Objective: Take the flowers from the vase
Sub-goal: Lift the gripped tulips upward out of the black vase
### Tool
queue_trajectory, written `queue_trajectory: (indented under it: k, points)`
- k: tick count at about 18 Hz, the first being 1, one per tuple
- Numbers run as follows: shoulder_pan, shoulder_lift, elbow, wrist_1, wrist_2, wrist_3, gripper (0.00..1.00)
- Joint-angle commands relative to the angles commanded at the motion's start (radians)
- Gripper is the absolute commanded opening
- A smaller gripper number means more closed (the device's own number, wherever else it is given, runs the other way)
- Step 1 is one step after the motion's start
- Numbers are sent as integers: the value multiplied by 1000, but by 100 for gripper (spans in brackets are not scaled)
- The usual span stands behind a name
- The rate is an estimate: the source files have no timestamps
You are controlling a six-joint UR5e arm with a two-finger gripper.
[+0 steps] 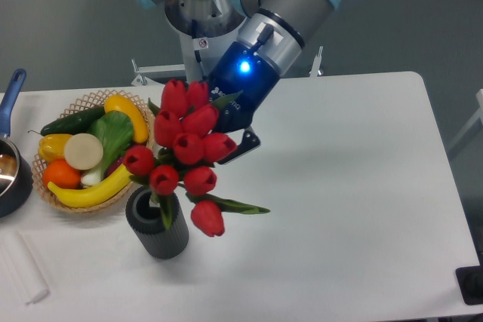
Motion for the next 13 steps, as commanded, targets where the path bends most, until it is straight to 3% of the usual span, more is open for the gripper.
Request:
queue_trajectory:
  k: [9, 13]
  points:
    - [120, -37, -12, -2, 2, 135, 40]
    - [134, -35, -21, -2, 2, 135, 40]
